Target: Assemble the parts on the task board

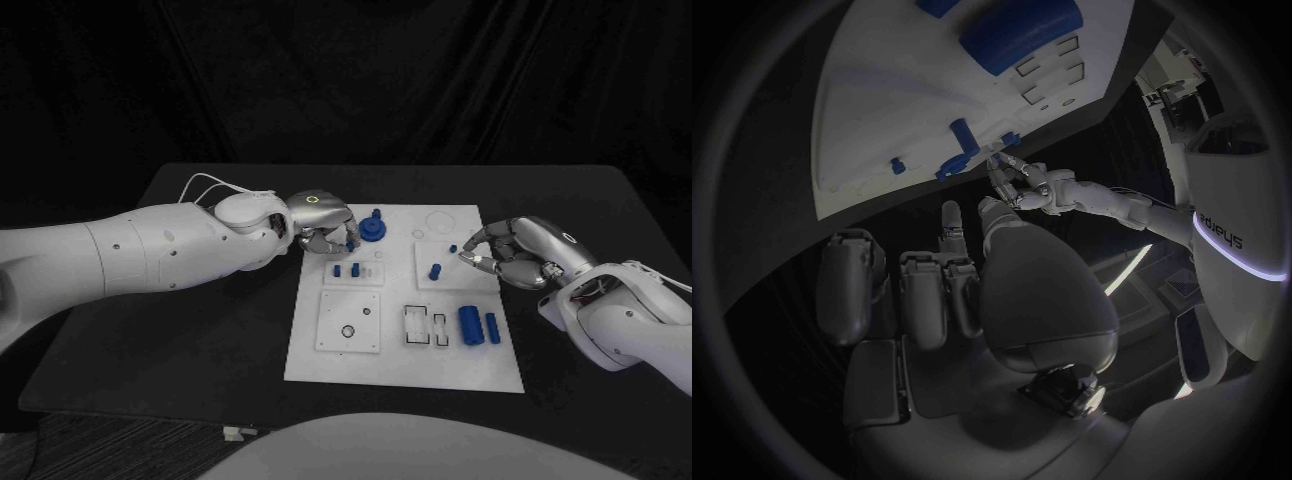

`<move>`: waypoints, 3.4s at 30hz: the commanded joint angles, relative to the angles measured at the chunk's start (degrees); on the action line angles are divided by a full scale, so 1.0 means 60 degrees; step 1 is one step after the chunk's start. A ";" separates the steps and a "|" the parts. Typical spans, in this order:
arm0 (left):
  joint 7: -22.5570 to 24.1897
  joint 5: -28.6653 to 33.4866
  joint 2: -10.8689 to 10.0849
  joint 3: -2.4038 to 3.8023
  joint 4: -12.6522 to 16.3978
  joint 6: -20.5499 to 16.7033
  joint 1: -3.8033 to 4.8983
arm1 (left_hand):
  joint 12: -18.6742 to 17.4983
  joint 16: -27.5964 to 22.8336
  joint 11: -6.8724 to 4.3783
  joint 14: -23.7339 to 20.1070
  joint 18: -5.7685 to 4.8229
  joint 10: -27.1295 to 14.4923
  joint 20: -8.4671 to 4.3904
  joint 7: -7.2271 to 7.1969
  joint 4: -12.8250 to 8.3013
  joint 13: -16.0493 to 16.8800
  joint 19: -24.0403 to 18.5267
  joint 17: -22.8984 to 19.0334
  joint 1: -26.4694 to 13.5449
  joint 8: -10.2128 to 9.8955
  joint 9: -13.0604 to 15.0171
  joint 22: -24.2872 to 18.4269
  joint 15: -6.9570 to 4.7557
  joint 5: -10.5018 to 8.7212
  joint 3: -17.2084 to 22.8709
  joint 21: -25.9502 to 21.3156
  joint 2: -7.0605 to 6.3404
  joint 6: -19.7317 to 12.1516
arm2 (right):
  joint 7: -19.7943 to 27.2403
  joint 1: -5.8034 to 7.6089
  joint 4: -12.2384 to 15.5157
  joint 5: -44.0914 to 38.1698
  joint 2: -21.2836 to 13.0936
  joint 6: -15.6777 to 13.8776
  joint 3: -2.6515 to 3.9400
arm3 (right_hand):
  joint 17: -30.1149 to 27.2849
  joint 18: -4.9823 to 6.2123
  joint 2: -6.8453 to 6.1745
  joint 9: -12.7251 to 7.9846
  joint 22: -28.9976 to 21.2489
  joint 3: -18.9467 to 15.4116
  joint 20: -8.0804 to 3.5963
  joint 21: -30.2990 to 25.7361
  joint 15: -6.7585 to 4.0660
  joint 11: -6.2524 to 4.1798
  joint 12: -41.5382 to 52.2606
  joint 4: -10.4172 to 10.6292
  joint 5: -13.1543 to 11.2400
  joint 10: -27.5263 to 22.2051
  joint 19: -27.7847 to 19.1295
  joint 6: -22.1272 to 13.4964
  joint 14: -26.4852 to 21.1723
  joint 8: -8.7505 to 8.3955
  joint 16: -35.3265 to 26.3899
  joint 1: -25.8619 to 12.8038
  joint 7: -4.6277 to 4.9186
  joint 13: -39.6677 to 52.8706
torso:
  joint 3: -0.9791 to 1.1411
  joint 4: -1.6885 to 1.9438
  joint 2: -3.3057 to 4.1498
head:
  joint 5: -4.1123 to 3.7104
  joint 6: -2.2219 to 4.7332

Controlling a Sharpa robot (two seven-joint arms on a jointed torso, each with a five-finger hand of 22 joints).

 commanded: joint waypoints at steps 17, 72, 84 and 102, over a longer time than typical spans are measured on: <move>-0.0052 0.0006 0.0259 0.0006 -0.0186 0.0531 -0.0038 | -0.0081 -0.0078 -0.0006 -0.0100 0.0124 -0.0016 -0.0026 -0.0017 -0.0006 -0.0018 -0.0095 -0.0074 0.0014 -0.0021 -0.0015 0.1283 -0.0028 0.0054 0.0050 -0.0120 -0.0007 -0.0052 | -0.0228 -0.0026 0.0036 -0.0001 -0.0027 0.0132 0.0004 | 0.1816 0.0131 0.0022 -0.0013 0.1741 0.0060 -0.0032 -0.0092 -0.0059 -0.0033 0.0034 0.0016 0.0052 0.0996 0.0001 -0.0005 0.0818 -0.0043 -0.0057 0.0092 0.0024 0.2512 | 0.0002 0.0001 0.0009 | -0.0012 -0.0001; -0.0125 0.0006 0.0290 0.0005 -0.0190 0.0652 -0.0067 | -0.0128 -0.0105 0.0012 -0.0131 0.0125 -0.0010 -0.0019 -0.0005 -0.0026 -0.0029 -0.0115 -0.0113 0.0040 -0.0034 -0.0016 0.1281 -0.0016 0.0088 0.0111 -0.0150 0.0014 -0.0071 | -0.0278 -0.0059 0.0023 0.0178 -0.0006 0.0207 0.0004 | 0.1777 0.0137 0.0028 -0.0014 0.1732 0.0066 -0.0031 -0.0123 -0.0058 -0.0031 0.0034 0.0023 0.0050 0.0996 -0.0013 -0.0009 0.0807 -0.0046 -0.0083 0.0097 0.0027 0.2512 | 0.0004 -0.0012 0.0003 | 0.0001 -0.0001; -0.0091 0.0006 0.0304 0.0004 -0.0230 0.0744 -0.0088 | -0.0167 -0.0143 0.0015 -0.0165 0.0134 -0.0025 -0.0016 -0.0023 -0.0090 -0.0037 -0.0140 -0.0173 0.0073 -0.0073 -0.0030 0.1271 -0.0013 0.0102 0.0124 -0.0202 -0.0079 -0.0137 | -0.0288 -0.0059 0.0020 0.0182 -0.0013 0.0220 0.0004 | 0.1762 0.0142 0.0037 -0.0016 0.1724 0.0075 -0.0030 -0.0147 -0.0057 -0.0029 0.0026 0.0028 0.0048 0.0987 -0.0023 -0.0010 0.0803 -0.0049 -0.0094 0.0102 0.0030 0.2500 | 0.0003 -0.0020 0.0008 | 0.0024 -0.0001; 0.0100 0.0006 0.0154 0.0004 -0.0190 0.0479 -0.0093 | -0.0816 -0.0414 0.0161 -0.0467 0.0211 -0.1027 0.0104 -0.0516 0.0205 -0.0285 -0.0396 -0.0604 -0.0281 -0.0408 -0.0282 0.1152 0.0117 -0.0430 0.0157 -0.0755 -0.0418 -0.1175 | -0.0305 -0.0059 0.0013 0.0183 -0.0035 0.0218 0.0004 | 0.1762 0.0142 0.0037 -0.0016 0.1724 0.0075 -0.0030 -0.0147 -0.0057 -0.0029 0.0026 0.0028 0.0048 0.0987 -0.0023 -0.0010 0.0803 -0.0049 -0.0094 0.0102 0.0030 0.2500 | 0.0002 0.0005 0.0004 | 0.0012 -0.0001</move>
